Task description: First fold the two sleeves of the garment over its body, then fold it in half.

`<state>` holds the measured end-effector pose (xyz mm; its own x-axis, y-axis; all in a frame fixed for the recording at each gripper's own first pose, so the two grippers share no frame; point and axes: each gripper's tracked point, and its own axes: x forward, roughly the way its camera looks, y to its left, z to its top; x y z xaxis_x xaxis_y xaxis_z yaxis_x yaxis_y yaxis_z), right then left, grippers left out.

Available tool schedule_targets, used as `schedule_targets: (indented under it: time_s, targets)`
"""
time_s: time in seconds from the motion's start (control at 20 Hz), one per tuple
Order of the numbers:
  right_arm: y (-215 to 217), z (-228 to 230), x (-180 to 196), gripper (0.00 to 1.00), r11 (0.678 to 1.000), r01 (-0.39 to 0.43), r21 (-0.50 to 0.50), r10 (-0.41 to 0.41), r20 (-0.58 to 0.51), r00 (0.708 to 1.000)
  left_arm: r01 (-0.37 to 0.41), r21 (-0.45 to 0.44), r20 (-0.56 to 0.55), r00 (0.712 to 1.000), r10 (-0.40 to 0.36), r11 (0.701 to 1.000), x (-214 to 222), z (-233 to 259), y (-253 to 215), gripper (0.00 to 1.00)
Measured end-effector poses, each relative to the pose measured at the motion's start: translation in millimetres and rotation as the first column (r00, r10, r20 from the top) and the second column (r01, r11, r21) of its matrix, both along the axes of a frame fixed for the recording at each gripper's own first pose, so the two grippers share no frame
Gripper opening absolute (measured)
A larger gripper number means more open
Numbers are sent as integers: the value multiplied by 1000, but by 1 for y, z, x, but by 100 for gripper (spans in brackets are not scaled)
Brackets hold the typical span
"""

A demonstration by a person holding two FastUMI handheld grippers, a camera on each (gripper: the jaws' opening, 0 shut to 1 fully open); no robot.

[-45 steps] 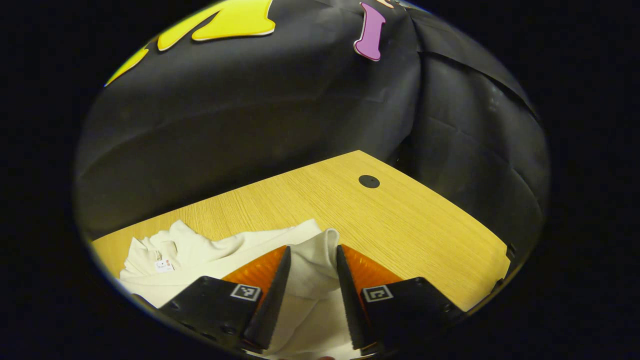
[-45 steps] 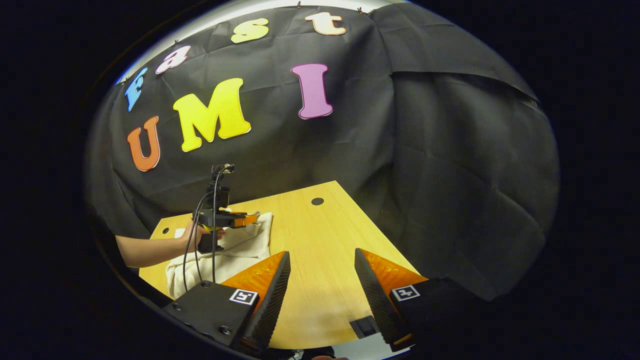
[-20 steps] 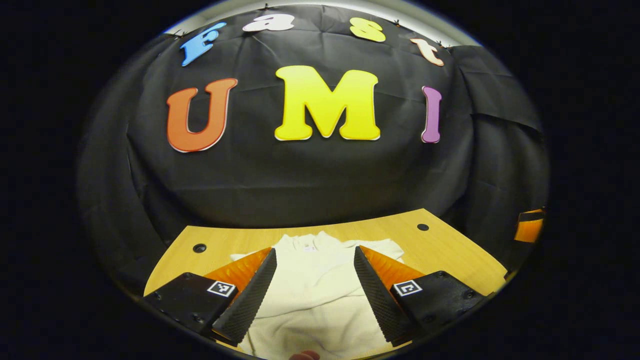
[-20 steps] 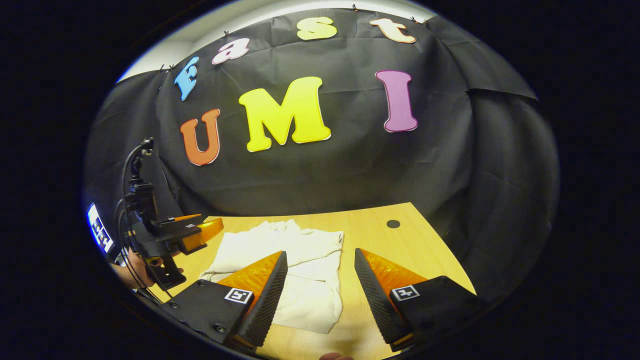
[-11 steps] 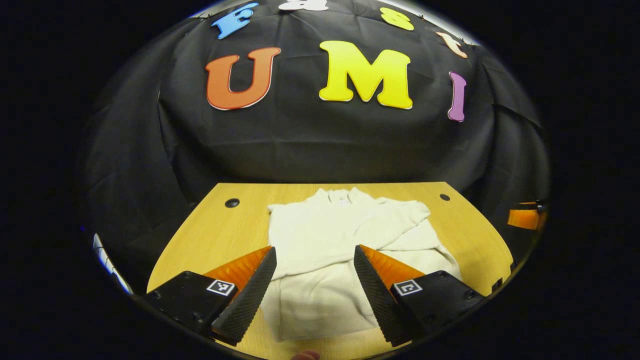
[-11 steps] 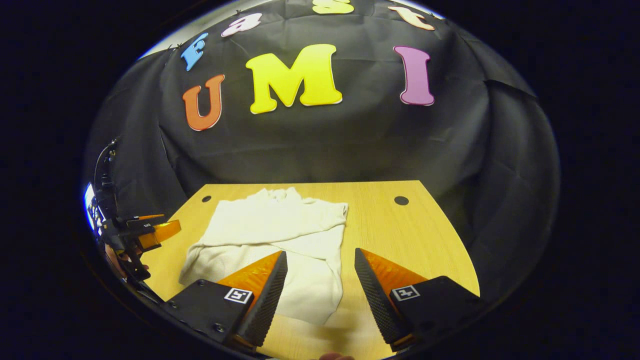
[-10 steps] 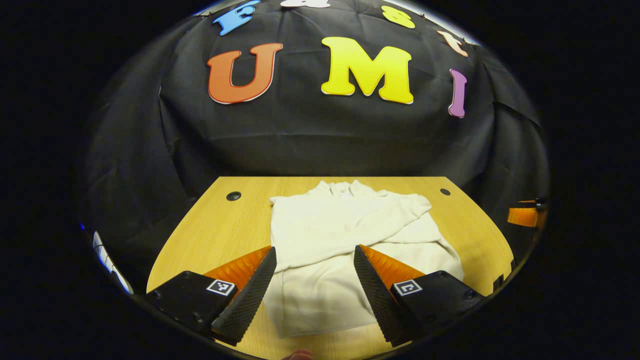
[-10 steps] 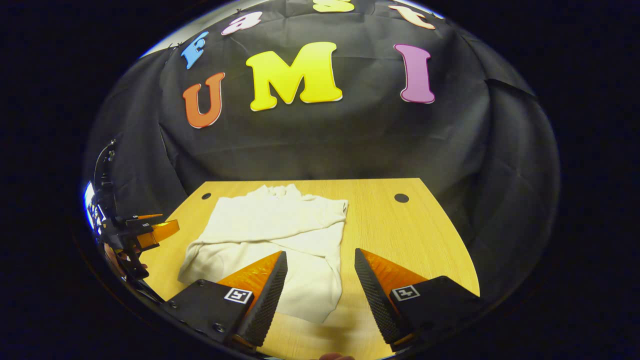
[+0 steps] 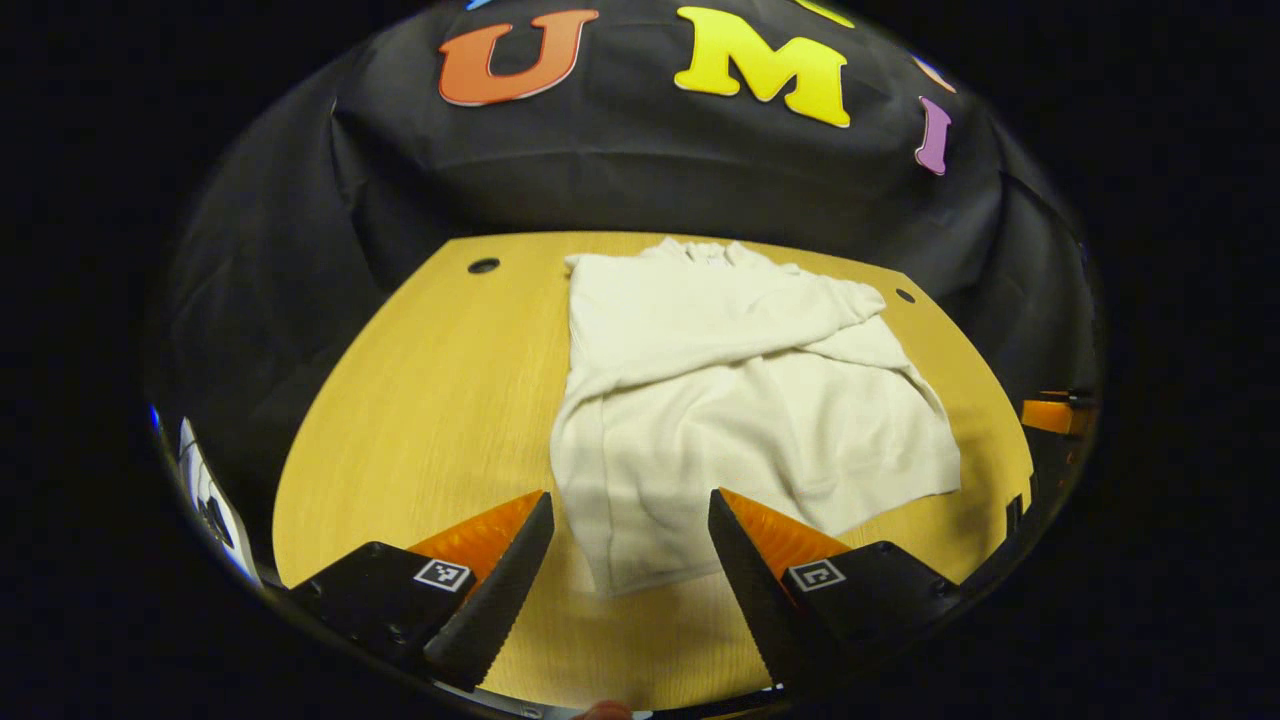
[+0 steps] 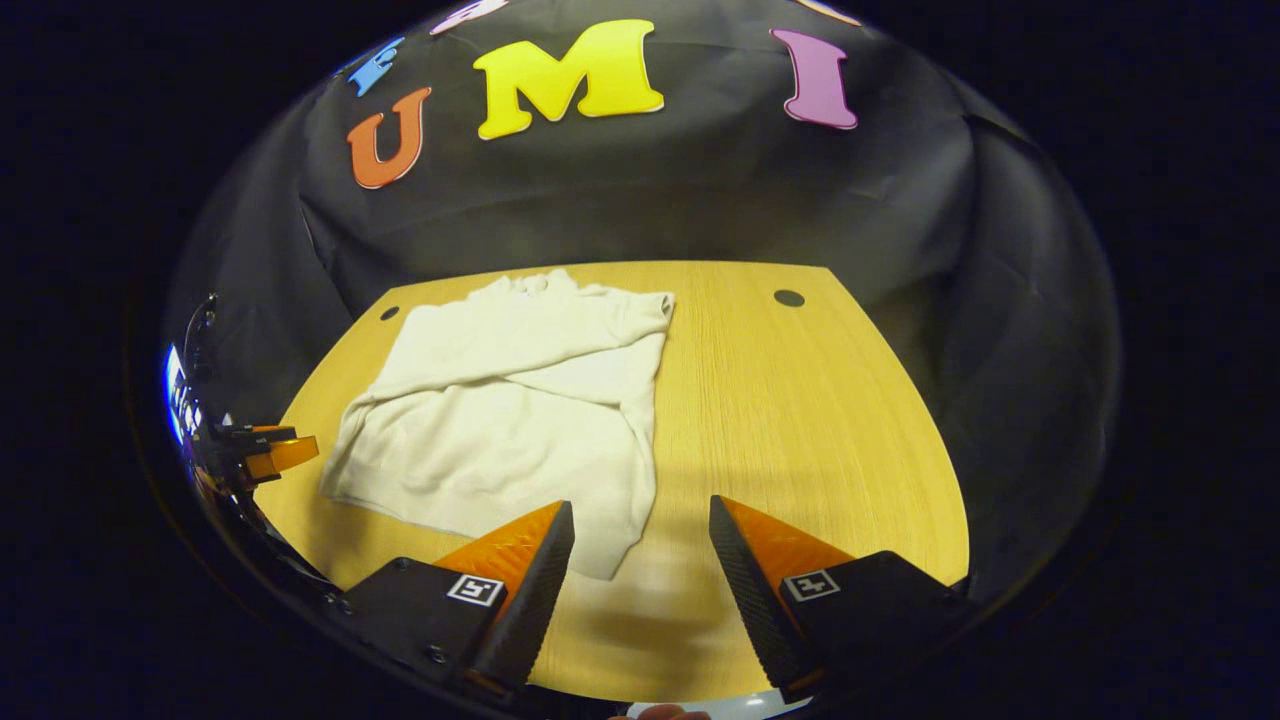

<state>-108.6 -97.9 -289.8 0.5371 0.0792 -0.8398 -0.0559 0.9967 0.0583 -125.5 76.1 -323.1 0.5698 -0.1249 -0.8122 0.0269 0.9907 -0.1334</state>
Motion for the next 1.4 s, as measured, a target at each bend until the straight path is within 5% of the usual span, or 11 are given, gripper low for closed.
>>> schedule_targets:
  time_s: [0.25,0.65,0.85,0.9,1.0,1.1,1.15,1.25,1.4]
  targets:
    - [13,-50,-9,84,1000,23,4,-22,-130,991,-41,-90,-130,991,29,995,-15,-32,-9,99]
    - [30,-105,-9,86,996,78,-30,-83,-249,965,-132,-112,-189,976,110,985,-12,-43,-5,99]
    - [34,-109,-5,89,996,62,-64,-76,-247,966,-206,-37,-228,955,192,978,-16,-50,9,75]
    - [35,-111,-5,87,995,72,-67,-86,-253,964,-229,-38,-236,948,214,973,-17,-48,12,53]
    - [36,-111,-4,87,994,85,-63,-98,-250,963,-253,-31,-245,940,238,967,-21,-44,15,53]
    - [38,-111,-5,82,995,87,-51,-97,-253,963,-253,-12,-256,936,242,967,-23,-45,15,44]
    - [39,-113,-4,67,995,88,-48,-98,-257,961,-255,-8,-261,934,244,967,-24,-45,14,43]
    - [40,-113,-4,53,995,81,-51,-92,-267,959,-247,-31,-267,936,229,969,-24,-44,10,40]
    - [47,-110,-2,53,996,92,-2,-89,-271,959,-237,-76,-273,939,209,969,-24,-42,5,14]
